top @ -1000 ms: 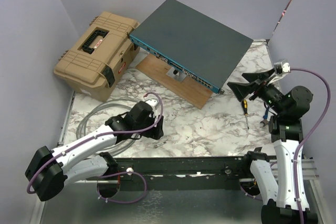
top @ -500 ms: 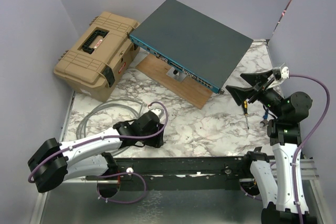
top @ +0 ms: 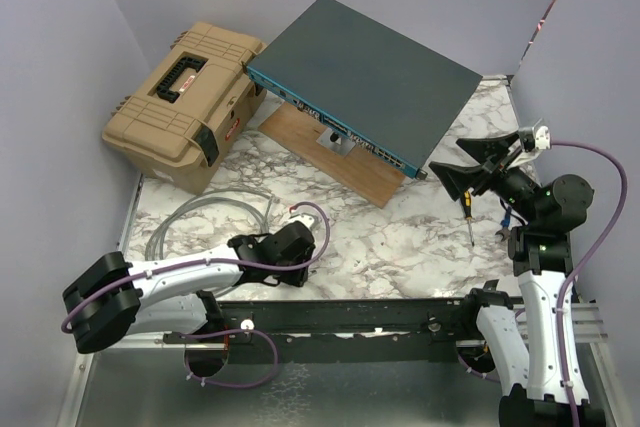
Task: Insert the plug into the switch port
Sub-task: Pick up the connector from the center of the board.
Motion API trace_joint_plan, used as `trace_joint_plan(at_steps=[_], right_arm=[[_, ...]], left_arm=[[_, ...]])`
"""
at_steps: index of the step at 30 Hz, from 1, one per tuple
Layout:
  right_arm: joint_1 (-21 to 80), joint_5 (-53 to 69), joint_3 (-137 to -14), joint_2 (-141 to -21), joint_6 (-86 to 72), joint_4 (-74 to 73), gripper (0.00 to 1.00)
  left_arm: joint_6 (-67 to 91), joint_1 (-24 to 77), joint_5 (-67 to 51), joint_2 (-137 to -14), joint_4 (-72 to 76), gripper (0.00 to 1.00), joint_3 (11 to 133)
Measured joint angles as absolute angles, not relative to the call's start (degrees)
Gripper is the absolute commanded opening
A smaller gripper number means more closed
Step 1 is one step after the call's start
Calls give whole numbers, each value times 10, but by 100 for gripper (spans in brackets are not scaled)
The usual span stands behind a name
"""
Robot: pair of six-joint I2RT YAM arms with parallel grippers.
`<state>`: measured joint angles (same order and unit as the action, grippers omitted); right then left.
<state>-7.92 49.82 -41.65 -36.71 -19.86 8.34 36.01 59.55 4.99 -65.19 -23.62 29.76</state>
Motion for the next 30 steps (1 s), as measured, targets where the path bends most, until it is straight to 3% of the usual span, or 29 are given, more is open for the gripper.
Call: trace_joint_plan(at_steps=[10, 22, 30], right_arm=[[-79, 501, -409, -371, -214, 108, 97], [-79, 511, -409, -371, -216, 124, 96], [-77, 538, -409, -382, -221, 131, 96]], left_arm=[[359, 622, 74, -684, -230, 27, 304], [345, 640, 85, -700, -230, 1, 319], [311, 632, 82, -675, -248, 0, 398]])
